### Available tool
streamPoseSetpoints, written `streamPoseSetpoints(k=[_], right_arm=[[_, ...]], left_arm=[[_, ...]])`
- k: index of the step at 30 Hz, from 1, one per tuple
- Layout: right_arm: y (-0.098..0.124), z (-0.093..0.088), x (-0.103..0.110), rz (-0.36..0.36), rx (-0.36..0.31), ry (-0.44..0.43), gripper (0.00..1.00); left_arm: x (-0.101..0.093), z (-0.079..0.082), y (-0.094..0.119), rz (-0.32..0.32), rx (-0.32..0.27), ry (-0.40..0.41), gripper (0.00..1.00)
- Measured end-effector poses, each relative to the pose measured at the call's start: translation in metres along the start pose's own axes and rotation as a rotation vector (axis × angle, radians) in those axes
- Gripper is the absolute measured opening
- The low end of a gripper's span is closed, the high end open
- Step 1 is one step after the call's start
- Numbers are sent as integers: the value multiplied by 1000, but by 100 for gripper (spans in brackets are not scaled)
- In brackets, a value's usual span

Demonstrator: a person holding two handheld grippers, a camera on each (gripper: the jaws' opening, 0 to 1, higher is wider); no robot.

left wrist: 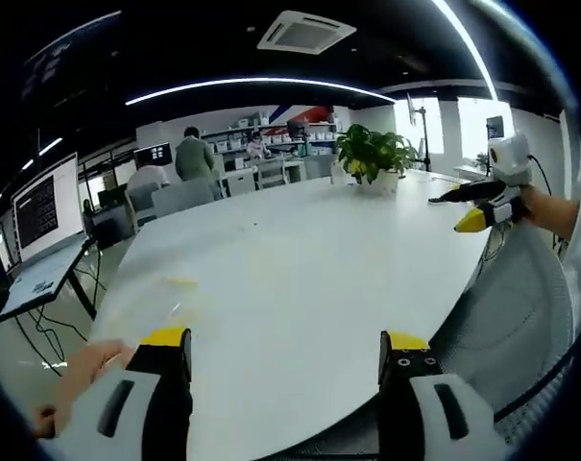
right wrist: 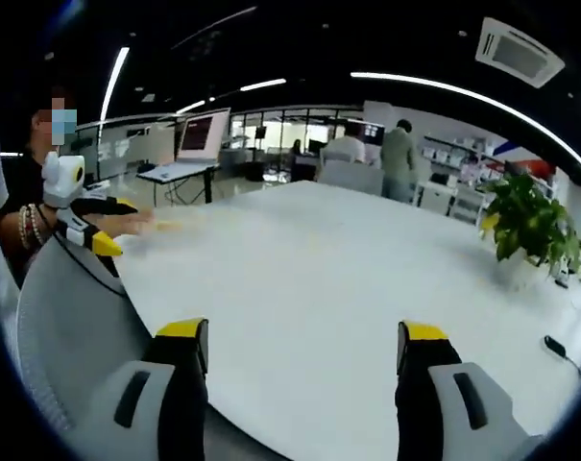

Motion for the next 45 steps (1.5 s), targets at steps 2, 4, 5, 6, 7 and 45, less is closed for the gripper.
streamPoseSetpoints(k=[2,4,5,6,7,45], right_arm=[[0,-2,5,5,3,3,78],[0,-3,7,8,1,2,78],[0,-4,9,12,1,-7,78],[-1,-5,11,11,1,-13,78],[0,-7,12,11,3,-15,77],[0,-27,26,77,114,11,53]], left_arm=[[-1,-3,1,2,-1,5,76],[-2,-8,0,0,14,13,76],[-2,-10,1,3,16,14,76],[-2,-9,1,4,11,17,75],[-1,-9,2,4,-2,41,75],[1,-10,6,12,-133,158,70]])
Point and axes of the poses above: the point that each gripper's makers call its tool centre point, and the gripper's own axes: y roughly backward along the fingers, x roughly to its left, z roughly out of its top, the point moved 6 cm from there along y, roughly backward along the fingers, and after that the axes turned 13 degrees about -z, right-handed, at the moved point
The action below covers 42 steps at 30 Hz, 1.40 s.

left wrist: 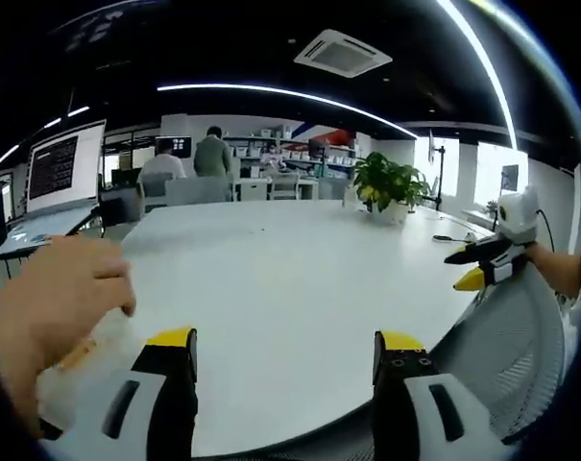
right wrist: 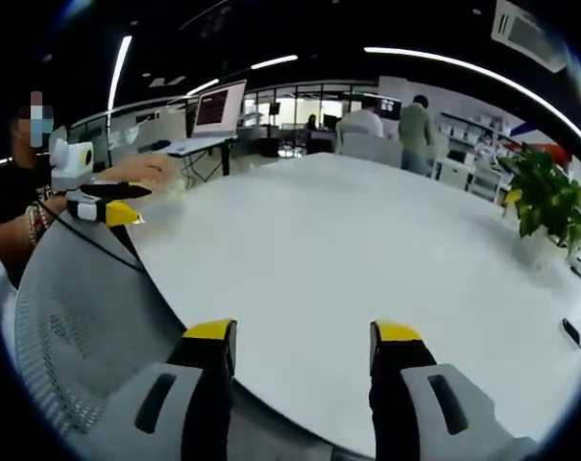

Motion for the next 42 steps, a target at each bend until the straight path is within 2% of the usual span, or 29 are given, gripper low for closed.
streamPoseSetpoints(k=[18,42], right_arm=[[0,-1,-1,12,1,-27,50],[-1,-6,-2,14,53,-31,46]], left_arm=[[-2,1,-1,3,-16,-6,70],[-2,2,-3,4,-19,-7,68]])
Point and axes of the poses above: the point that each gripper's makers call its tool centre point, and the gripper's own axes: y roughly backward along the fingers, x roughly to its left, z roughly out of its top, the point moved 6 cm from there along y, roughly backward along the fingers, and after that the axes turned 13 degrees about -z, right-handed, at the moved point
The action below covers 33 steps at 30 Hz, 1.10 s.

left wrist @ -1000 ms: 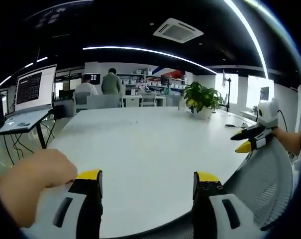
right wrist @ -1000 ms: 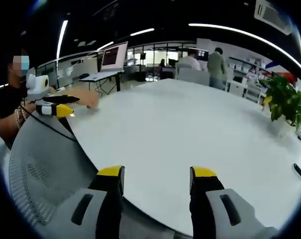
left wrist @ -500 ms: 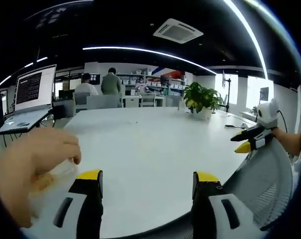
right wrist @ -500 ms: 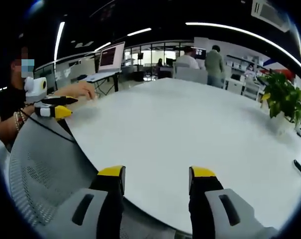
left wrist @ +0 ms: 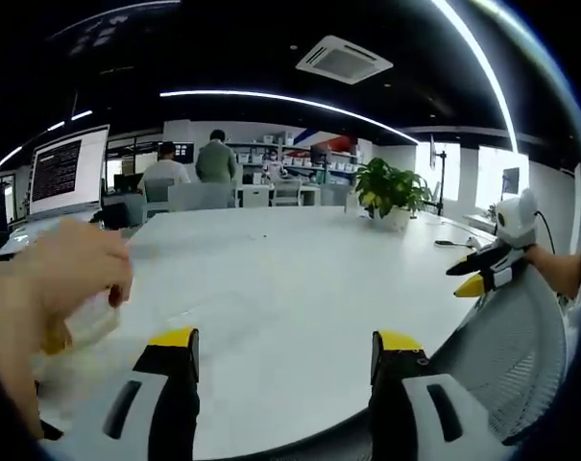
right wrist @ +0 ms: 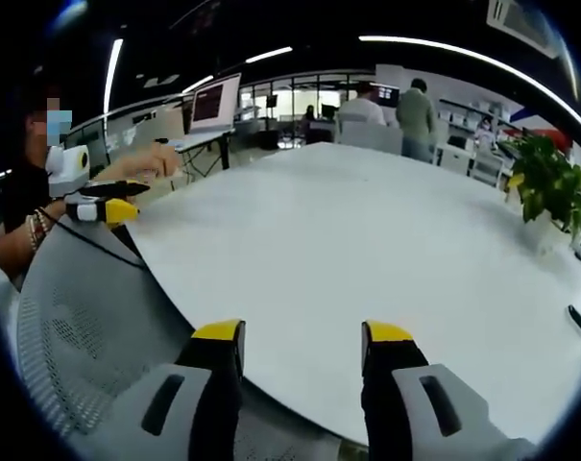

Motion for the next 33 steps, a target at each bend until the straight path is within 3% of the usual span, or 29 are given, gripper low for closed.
streamPoseSetpoints(k=[33], right_arm=[[-3,-4,2,4,34,-14,44]], left_arm=[[2,-1,1,-15,0,9,65]])
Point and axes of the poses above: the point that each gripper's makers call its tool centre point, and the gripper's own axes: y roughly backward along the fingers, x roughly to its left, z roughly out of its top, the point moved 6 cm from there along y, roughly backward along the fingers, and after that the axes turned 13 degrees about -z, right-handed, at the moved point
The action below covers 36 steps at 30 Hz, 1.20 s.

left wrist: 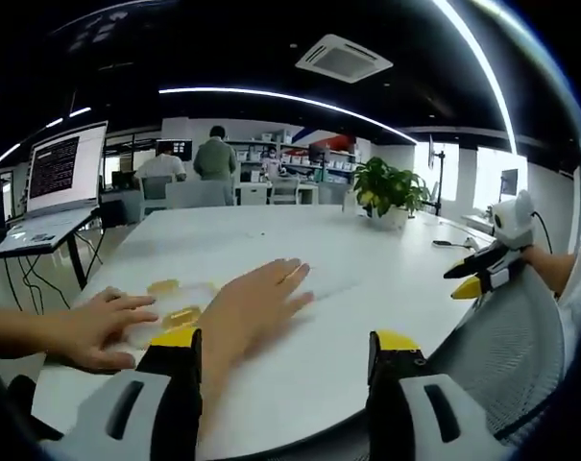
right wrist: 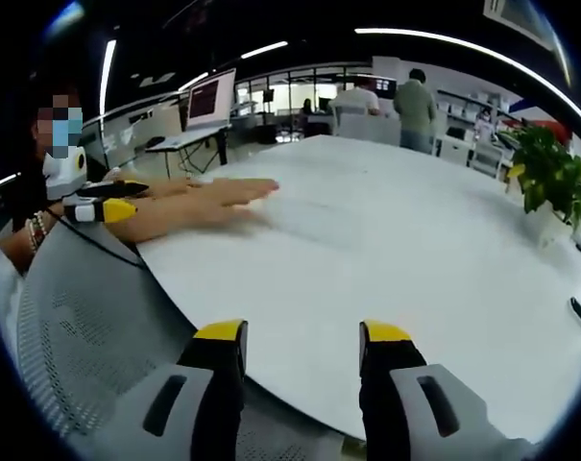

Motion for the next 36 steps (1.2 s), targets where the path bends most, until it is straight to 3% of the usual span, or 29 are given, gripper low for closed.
streamPoseSetpoints(k=[11,36], right_arm=[[-1,-1,0,-12,11,-8,44],[1,-4,-1,-9,13,-33,44]], left_arm=[[1,2,1,-4,-37,-6,63],[-2,2,2,-3,-29,-8,63]])
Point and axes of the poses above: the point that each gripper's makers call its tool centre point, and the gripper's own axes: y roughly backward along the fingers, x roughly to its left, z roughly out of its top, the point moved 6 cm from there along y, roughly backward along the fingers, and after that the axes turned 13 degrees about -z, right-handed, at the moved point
